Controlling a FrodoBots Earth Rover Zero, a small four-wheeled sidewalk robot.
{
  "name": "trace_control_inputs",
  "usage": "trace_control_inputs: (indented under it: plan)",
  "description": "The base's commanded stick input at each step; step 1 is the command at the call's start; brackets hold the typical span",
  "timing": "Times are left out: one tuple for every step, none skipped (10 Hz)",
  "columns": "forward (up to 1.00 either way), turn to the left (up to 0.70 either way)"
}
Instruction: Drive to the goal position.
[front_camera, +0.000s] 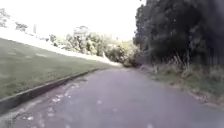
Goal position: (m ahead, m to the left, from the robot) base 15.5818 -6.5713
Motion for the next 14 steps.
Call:
trace_control_inputs:
  plan:
    - [1.00, 0.00]
    - [1.00, -0.09]
    - [1.00, -0.21]
    - [1.00, -0.27]
    - [1.00, -0.27]
    - [1.00, -0.26]
    - [1.00, -0.14]
    - [1.00, -0.02]
    - [1.00, 0.00]
    - [1.00, 0.00]
    - [1.00, 0.00]
    - [1.00, 0.00]
    - [1.00, 0.00]
    - [1.00, 0.00]
